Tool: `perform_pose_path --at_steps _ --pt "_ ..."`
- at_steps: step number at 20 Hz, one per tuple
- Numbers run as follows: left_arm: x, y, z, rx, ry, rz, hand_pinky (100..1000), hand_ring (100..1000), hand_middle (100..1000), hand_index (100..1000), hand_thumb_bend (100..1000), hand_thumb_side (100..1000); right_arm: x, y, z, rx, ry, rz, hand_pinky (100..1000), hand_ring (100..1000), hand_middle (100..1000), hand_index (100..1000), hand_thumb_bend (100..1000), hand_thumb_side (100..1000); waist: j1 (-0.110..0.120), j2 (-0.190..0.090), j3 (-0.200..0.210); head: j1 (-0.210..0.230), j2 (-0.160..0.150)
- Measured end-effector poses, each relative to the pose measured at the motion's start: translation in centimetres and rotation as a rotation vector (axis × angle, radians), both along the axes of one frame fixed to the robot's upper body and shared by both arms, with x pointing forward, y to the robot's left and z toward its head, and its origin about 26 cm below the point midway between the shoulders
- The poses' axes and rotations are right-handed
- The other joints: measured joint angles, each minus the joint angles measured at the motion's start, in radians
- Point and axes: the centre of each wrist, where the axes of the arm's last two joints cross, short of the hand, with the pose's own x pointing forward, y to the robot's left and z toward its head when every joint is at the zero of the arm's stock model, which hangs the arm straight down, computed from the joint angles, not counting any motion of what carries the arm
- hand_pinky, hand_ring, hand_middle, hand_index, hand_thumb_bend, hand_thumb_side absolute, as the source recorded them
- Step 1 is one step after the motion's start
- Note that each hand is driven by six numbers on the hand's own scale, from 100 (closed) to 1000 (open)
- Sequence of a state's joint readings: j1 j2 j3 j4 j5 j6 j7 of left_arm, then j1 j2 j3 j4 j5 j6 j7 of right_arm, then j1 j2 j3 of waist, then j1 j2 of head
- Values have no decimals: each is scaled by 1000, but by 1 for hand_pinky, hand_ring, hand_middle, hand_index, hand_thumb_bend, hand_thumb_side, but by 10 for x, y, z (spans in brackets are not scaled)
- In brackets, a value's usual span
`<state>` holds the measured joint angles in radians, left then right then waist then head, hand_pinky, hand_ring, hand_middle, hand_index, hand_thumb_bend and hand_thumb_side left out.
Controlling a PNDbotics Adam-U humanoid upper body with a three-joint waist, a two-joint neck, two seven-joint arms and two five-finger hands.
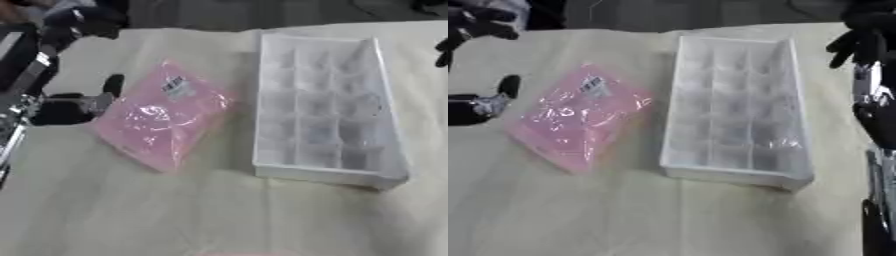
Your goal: Pick up objects on the table and place them in the box.
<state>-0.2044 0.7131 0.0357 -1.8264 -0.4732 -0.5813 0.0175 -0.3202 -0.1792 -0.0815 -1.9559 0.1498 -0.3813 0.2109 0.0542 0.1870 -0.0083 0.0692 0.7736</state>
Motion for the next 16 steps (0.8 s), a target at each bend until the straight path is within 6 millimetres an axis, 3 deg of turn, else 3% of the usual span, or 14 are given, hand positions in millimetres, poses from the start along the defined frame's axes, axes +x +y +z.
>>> perform_pose_path --at_steps 3,7,16 --pt "-2 9 -9 84 17 36 713 750 828 867 567 100 0 0 0 -3 -1 -4 361 504 656 693 100 537 6 3 10 -1 0" --pt "-5 19 -19 154 37 83 723 761 834 879 627 100 0 -4 1 -14 -2 -17 361 504 656 693 100 535 16 7 23 -8 0" --pt "-7 27 -33 222 55 114 726 761 836 878 525 100 -1 -8 2 -31 0 -37 360 503 656 694 100 533 37 17 45 -17 0"
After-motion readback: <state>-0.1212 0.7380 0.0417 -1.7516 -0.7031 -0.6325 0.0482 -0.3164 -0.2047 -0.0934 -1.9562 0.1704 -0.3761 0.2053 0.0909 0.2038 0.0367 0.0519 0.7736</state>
